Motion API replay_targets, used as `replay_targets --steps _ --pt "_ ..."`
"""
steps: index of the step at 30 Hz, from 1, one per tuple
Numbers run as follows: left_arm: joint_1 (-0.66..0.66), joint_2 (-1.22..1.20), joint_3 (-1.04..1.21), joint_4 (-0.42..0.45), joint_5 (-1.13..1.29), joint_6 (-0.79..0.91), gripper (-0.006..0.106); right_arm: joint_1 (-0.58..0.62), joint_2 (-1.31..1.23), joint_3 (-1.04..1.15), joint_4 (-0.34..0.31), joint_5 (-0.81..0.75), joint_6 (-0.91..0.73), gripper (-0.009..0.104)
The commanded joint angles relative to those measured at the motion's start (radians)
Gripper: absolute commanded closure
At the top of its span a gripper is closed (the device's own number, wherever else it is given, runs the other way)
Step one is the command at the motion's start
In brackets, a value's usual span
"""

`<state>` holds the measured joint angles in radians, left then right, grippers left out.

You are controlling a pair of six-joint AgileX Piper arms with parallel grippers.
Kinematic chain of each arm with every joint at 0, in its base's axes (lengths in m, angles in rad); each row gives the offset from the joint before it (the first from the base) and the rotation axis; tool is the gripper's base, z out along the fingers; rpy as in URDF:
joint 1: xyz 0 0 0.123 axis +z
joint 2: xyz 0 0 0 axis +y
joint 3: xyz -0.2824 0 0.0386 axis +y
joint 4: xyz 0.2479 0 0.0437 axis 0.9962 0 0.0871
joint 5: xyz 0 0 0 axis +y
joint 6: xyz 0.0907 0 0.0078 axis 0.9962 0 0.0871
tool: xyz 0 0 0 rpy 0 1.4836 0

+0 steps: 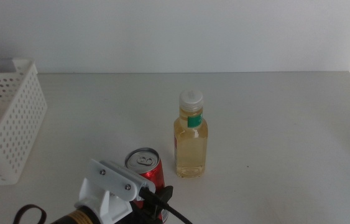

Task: Use arms to grab the bottles and put them into the dustbin to the left of the table.

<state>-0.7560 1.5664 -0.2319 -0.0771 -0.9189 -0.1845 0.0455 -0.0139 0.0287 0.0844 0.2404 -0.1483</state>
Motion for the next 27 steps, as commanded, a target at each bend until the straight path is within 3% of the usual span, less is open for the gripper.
replay_targets --steps 1,5,8,13,20,27 --pt "0.0 -0.105 -0.053 -0.028 0.003 0.036 0.094 -0.005 -0.021 -0.01 -0.012 -0.072 -0.004 0.033" --pt "0.0 -0.206 -0.149 -0.068 0.304 0.144 0.094 -0.005 -0.021 -0.01 -0.012 -0.072 -0.004 0.033" --pt "0.003 -0.266 -0.235 -0.147 0.505 0.263 0.094 -0.005 -0.021 -0.01 -0.012 -0.072 -0.004 0.033" --pt "0.091 -0.341 -0.401 -0.229 0.868 0.387 0.094 -0.005 -0.021 -0.01 -0.012 -0.072 -0.004 0.033" --pt "0.306 -0.346 -0.709 -0.209 1.447 0.394 0.094 -0.005 -0.021 -0.01 -0.012 -0.072 -0.004 0.033" --pt "0.543 -0.285 -0.966 -0.177 1.722 0.366 0.094 -0.005 -0.021 -0.01 -0.012 -0.072 -0.004 0.033"
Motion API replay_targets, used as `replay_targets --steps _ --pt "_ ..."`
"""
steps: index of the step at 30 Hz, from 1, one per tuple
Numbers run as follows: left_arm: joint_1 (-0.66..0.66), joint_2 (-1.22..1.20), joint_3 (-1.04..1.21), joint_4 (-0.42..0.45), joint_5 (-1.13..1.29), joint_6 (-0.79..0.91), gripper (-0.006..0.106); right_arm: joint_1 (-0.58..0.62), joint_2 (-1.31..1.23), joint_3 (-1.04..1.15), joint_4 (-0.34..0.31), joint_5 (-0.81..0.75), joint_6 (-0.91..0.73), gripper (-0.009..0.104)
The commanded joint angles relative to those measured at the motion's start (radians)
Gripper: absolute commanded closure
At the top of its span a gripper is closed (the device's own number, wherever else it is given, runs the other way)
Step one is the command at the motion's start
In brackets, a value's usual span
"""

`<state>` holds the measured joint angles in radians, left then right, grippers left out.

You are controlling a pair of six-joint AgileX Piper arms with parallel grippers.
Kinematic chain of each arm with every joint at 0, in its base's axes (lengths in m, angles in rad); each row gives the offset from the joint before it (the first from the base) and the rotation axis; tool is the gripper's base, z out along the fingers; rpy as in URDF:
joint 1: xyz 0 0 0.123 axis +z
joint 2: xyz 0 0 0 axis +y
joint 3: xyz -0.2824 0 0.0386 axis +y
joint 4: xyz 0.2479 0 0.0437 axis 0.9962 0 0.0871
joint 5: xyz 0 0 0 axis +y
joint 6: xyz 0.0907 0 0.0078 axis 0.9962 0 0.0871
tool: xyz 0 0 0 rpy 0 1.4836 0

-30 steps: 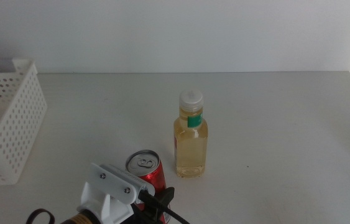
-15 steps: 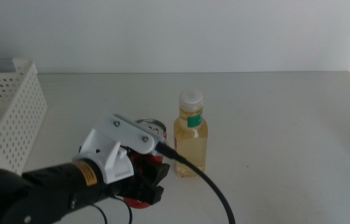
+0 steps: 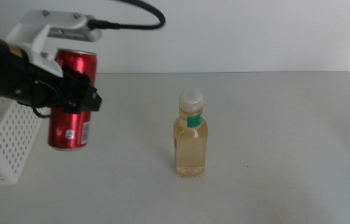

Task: Use arms to grab the bottles and put them into the dustbin to the left of the table.

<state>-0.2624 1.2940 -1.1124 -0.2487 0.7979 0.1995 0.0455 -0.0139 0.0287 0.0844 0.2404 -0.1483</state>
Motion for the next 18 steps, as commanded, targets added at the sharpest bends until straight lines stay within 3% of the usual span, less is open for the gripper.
replay_targets --steps 1,13,18 --pt "0.077 -0.003 -0.11 0.0 0.034 -0.018 0.094 -0.005 -0.021 -0.01 -0.012 -0.072 -0.004 0.033" --pt "0.375 0.217 -0.448 0.071 0.34 0.092 0.095 -0.005 -0.021 -0.01 -0.012 -0.072 -0.004 0.033" --pt "0.482 0.31 -0.568 0.139 0.388 0.103 0.099 -0.005 -0.021 -0.01 -0.012 -0.072 -0.004 0.033"
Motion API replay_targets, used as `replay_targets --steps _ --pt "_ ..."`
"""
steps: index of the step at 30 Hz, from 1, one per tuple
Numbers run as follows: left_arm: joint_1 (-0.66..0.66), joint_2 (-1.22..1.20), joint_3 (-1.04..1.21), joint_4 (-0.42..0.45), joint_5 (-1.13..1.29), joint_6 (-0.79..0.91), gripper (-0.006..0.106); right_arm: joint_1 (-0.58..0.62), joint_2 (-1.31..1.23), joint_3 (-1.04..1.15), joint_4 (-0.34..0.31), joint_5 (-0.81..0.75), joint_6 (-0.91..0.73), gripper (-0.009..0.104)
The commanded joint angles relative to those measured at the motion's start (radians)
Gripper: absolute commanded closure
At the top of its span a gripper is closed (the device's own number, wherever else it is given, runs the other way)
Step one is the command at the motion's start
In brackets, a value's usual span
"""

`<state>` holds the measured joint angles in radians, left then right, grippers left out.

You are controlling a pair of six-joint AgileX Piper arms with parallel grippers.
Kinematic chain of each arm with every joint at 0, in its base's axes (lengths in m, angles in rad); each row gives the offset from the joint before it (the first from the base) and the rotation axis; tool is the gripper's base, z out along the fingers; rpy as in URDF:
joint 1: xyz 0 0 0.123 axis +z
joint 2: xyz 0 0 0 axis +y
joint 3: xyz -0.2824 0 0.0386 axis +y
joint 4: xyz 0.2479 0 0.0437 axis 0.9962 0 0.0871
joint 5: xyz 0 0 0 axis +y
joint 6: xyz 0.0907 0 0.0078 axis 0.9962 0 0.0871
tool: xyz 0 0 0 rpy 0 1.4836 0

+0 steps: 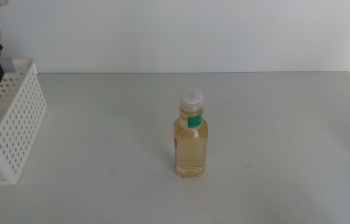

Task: Use arms to grab the bottles and put them into the dustbin to the left of the table.

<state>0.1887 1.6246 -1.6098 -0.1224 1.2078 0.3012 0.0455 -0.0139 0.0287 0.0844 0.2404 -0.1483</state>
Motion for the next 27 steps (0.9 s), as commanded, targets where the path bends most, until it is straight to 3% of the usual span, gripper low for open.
replay_targets --steps 1,6,19,27 --pt "0.046 -0.004 -0.086 0.017 -0.021 0.001 0.1 -0.005 -0.021 -0.01 -0.012 -0.072 -0.004 0.033" --pt "0.104 0.086 -0.132 0.042 -0.041 0.015 0.102 -0.005 -0.021 -0.01 -0.012 -0.072 -0.004 0.033" --pt "0.111 0.272 -0.132 0.116 -0.2 0.011 0.102 -0.005 -0.021 -0.01 -0.012 -0.072 -0.004 0.033" --pt "0.111 0.34 -0.127 0.199 -0.194 -0.112 0.102 -0.005 -0.021 -0.01 -0.012 -0.072 -0.004 0.033"
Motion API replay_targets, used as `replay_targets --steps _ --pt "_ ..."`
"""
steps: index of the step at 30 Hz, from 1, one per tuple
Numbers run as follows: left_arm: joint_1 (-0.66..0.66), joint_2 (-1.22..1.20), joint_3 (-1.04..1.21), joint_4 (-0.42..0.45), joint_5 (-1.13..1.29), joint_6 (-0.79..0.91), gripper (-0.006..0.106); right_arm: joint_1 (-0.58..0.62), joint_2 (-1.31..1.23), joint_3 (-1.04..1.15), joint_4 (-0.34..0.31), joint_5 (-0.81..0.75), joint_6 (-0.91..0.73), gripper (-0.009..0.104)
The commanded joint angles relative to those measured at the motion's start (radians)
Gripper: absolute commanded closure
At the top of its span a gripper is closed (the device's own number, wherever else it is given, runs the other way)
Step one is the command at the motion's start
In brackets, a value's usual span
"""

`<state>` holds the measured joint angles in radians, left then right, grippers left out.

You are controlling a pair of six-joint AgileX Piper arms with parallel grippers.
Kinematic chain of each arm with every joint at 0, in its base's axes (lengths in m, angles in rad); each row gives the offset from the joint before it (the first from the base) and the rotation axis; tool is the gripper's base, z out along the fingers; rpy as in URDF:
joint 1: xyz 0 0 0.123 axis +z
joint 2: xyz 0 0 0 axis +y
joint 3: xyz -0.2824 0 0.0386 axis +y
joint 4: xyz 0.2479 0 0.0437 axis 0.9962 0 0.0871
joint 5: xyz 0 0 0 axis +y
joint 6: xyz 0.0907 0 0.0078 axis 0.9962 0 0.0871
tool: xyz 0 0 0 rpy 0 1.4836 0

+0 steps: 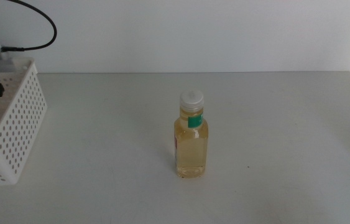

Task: Use arms to grab the bottles and put them into the dustbin to the left of the table.

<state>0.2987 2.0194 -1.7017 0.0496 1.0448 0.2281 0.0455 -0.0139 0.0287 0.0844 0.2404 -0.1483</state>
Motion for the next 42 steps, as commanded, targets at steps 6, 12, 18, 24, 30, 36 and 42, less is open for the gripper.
replay_targets --steps 6,12,18,24,30,36,42 --pt "0.001 -0.031 -0.034 0.039 -0.008 -0.055 0.102 -0.005 -0.021 -0.01 -0.012 -0.072 -0.004 0.033" --pt "0.001 -0.023 -0.034 0.034 -0.009 -0.093 0.101 -0.005 -0.021 -0.01 -0.012 -0.072 -0.004 0.033" --pt "-0.001 -0.02 -0.034 0.023 -0.007 -0.09 0.065 -0.005 -0.021 -0.01 -0.012 -0.072 -0.004 0.033" --pt "-0.001 -0.026 -0.036 0.01 0.008 -0.085 0.036 -0.005 -0.021 -0.01 -0.012 -0.072 -0.004 0.033" --pt "-0.001 -0.026 -0.036 0.009 0.059 -0.105 0.036 -0.005 -0.021 -0.01 -0.012 -0.072 -0.004 0.033" --pt "-0.001 -0.026 -0.036 0.002 0.046 -0.104 0.032 -0.005 -0.021 -0.01 -0.012 -0.072 -0.004 0.033" --pt "-0.001 -0.026 -0.036 0.002 0.038 -0.096 0.017 -0.005 -0.021 -0.01 -0.012 -0.072 -0.004 0.033"
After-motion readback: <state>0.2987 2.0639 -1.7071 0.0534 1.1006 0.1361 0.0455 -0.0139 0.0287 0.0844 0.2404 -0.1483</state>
